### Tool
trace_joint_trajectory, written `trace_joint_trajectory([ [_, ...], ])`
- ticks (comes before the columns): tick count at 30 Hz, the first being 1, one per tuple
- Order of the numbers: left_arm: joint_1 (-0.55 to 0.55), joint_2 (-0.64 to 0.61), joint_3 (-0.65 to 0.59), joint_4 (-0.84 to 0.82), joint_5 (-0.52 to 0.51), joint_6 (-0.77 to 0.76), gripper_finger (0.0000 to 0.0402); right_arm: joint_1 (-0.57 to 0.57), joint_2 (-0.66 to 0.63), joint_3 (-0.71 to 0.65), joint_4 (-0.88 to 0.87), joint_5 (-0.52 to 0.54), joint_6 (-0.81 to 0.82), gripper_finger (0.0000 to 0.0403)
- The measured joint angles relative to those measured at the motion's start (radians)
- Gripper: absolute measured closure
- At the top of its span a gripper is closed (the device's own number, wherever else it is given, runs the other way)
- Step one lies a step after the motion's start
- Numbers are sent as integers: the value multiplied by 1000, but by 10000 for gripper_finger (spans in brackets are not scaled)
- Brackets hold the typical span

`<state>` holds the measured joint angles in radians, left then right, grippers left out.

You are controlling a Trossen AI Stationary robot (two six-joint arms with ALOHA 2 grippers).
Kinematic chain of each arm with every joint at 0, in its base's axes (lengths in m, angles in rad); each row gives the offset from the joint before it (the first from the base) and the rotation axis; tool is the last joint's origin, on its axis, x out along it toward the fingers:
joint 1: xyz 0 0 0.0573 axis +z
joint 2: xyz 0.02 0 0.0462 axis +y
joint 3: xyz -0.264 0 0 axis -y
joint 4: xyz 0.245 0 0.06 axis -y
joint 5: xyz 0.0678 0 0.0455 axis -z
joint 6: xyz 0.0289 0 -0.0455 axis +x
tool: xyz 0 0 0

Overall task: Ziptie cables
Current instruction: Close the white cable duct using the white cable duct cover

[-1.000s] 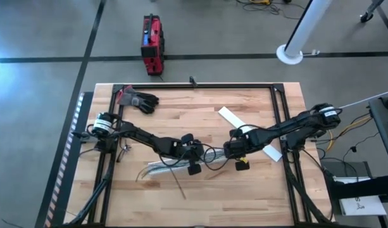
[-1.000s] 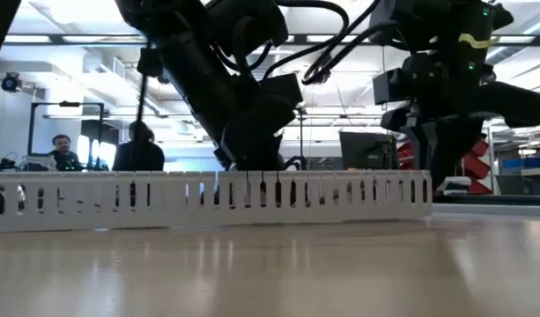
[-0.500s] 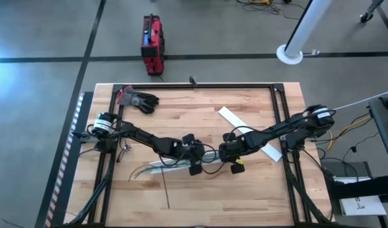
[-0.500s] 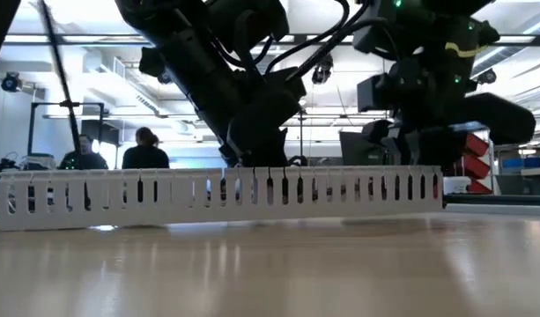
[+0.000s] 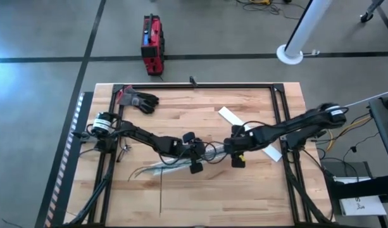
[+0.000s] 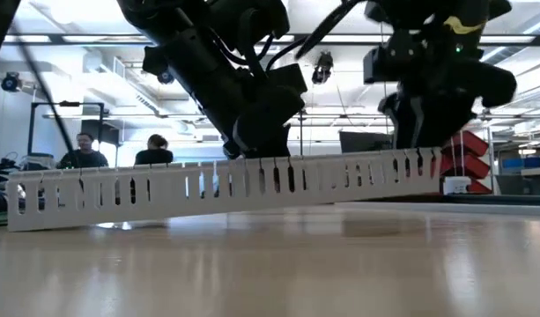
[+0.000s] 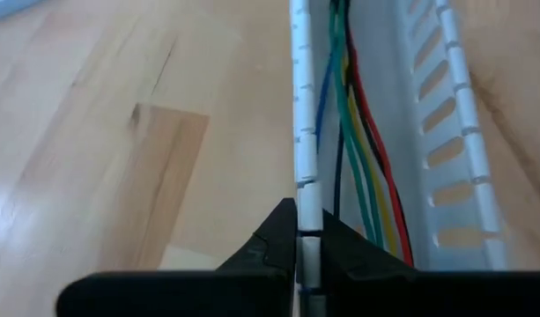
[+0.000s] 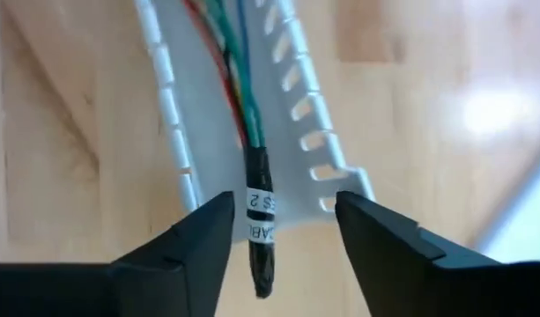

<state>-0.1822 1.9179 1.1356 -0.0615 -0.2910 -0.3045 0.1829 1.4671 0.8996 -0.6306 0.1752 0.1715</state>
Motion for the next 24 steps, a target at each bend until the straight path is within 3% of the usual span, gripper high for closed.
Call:
trace_joint_trajectory([
  [12,-1,-1,-1,-54,18,9,400,0,-127,-38,-23,39,62,144],
  [19,-7,-4,-1,-143,28,-18,400,-16,-168,-114,-44,253,208,118],
  [24,-16,-18,1,-212,107,-18,400,-119,-169,-267,5,271,343,122],
])
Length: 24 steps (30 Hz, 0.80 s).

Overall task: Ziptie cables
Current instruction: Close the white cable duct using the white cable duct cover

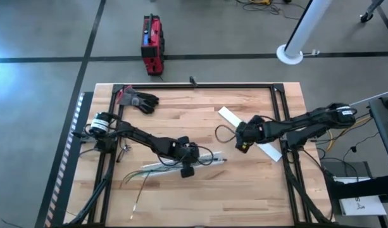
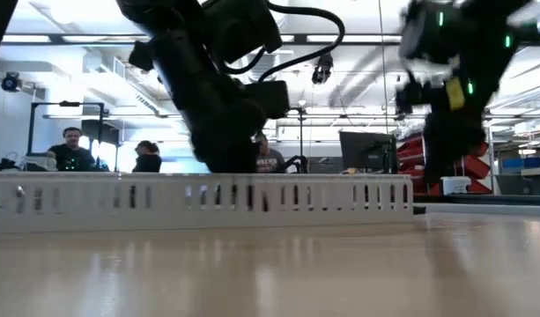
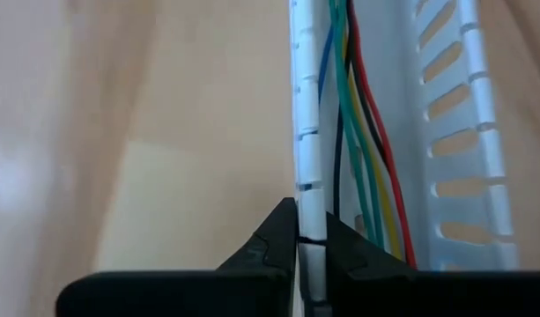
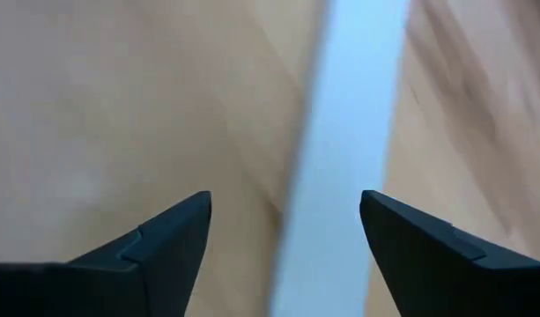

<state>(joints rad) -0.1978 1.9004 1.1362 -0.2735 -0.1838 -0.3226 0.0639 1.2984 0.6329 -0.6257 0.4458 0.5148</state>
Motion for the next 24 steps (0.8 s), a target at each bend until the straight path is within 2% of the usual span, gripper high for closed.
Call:
trace_joint_trajectory([
  [6,-18,-35,0,-145,45,30,401,-154,-3,-173,187,-3,59,139],
  [11,-31,-43,-1,-183,45,63,398,-197,-5,-233,345,-69,36,159],
  [17,-31,-43,-1,-180,47,69,400,-142,-4,-232,403,-193,-5,182],
  [24,-32,-43,-1,-178,74,65,398,6,3,-239,579,-283,-94,157],
])
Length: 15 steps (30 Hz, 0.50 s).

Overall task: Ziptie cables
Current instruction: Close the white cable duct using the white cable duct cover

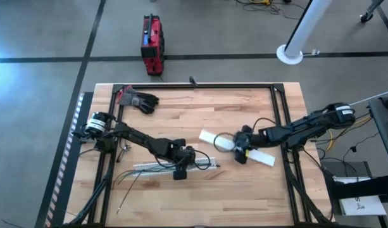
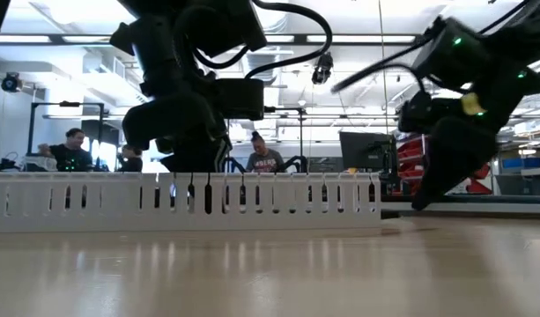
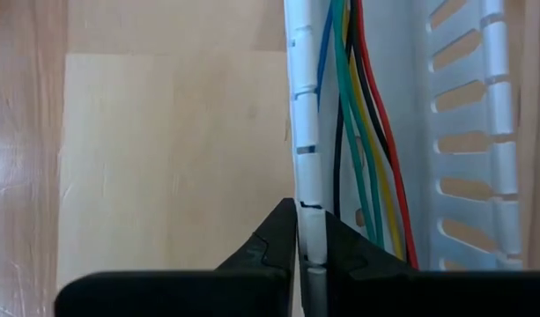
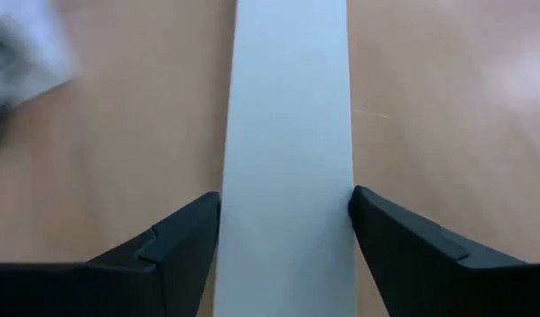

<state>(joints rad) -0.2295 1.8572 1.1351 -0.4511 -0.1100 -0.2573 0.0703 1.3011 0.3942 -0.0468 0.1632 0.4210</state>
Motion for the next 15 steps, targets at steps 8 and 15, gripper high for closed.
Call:
trace_joint_trajectory([
  [8,-9,0,0,1,67,-6,399,108,2,-1,127,113,-141,130],
  [15,-69,-7,0,-38,128,-22,400,107,99,-8,488,98,-235,97],
])
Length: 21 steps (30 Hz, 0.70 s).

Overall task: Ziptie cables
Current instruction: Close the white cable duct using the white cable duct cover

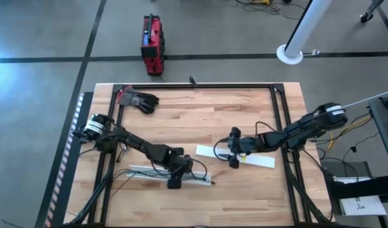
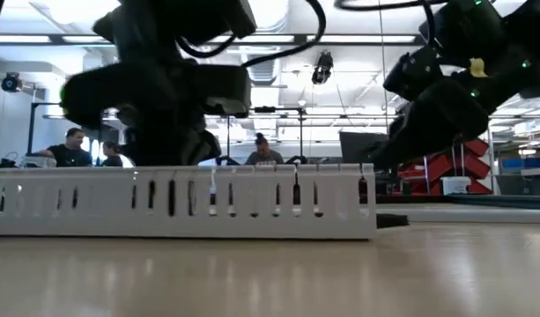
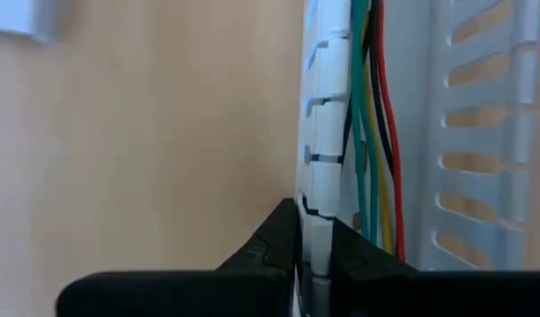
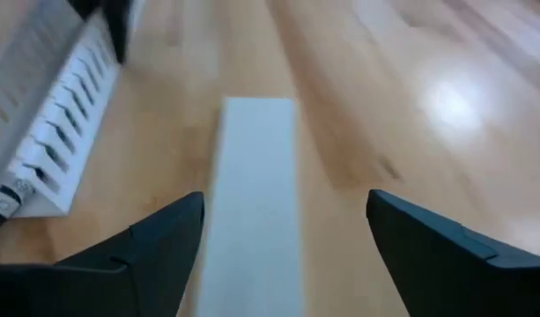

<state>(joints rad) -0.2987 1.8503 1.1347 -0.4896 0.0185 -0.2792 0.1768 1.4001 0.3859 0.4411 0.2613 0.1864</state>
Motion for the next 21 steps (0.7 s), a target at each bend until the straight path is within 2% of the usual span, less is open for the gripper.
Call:
trace_joint_trajectory([
  [4,-29,0,-1,31,0,0,398,2,138,0,152,-10,-22,96],
  [12,-47,0,-2,59,0,-52,398,-28,433,-17,667,-14,-101,107],
  [16,-56,1,-2,62,1,-63,396,-51,530,-6,717,-90,-82,105],
  [21,-56,1,-2,87,-8,-63,399,-51,621,5,812,-93,-70,94],
])
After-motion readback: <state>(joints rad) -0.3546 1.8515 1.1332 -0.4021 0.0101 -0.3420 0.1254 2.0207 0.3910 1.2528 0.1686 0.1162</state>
